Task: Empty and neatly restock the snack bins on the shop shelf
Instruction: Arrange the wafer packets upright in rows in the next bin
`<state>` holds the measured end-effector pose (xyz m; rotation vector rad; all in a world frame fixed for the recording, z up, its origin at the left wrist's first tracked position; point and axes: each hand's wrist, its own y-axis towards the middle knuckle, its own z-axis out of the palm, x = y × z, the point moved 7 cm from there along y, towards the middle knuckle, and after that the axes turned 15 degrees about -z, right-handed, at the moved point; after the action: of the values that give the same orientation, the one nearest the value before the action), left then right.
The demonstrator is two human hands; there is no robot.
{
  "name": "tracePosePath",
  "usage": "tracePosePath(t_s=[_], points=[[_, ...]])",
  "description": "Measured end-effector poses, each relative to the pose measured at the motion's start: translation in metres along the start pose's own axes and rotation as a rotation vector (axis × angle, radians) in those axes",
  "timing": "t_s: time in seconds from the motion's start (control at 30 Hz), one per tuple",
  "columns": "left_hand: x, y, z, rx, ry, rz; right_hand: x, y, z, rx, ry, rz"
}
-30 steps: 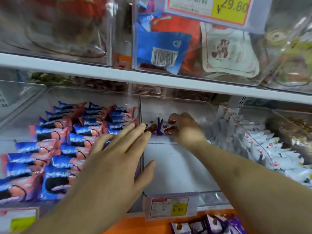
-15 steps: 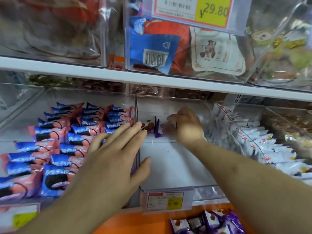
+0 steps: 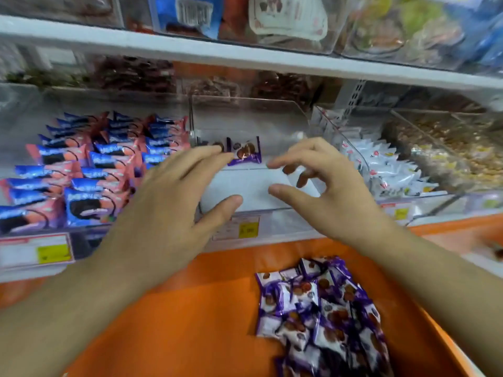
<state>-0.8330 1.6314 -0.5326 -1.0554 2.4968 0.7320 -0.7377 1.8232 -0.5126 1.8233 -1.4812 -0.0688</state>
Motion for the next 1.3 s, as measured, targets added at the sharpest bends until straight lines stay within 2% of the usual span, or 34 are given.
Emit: tracePosePath(t_s=[0.07,0.13,0.27,0.43,0.57,0.7,0.87,1.03,1.13,1.3], points=[[-0.012,-0.035,0.016,0.072,-0.098,0.052,0.005,-0.043,-0.002,0.067,0.082,0.054],[-0.014,-0.07,0.053,0.223,-0.101,0.055,-0.01,-0.091,0.007,0.148,0.109,0.151],[0.001,-0.116,0.144,0.489,-0.106,-0.068,-0.077,-0.179,0.03,0.277,-0.052,0.331],[0.015,-0.121,0.252,0.583,-0.067,-0.206,-0.152,-0.242,0.072,0.522,-0.183,0.467],[0.023,-0.103,0.327,0.586,-0.075,-0.296,-0.182,-0.263,0.108,0.675,-0.324,0.352],[0.018,-0.086,0.375,0.562,0.064,-0.236,-0.199,-0.273,0.132,0.79,-0.413,0.293],[0.015,-0.081,0.406,0.542,0.216,-0.178,-0.201,-0.27,0.138,0.778,-0.479,0.248],[0.011,-0.085,0.405,0.481,0.23,-0.133,-0.196,-0.269,0.124,0.618,-0.418,0.266],[0.008,-0.087,0.383,0.467,0.109,-0.21,-0.19,-0.263,0.111,0.552,-0.362,0.313],[0.019,-0.089,0.317,0.467,-0.283,-0.513,-0.166,-0.244,0.087,0.412,-0.113,0.434]])
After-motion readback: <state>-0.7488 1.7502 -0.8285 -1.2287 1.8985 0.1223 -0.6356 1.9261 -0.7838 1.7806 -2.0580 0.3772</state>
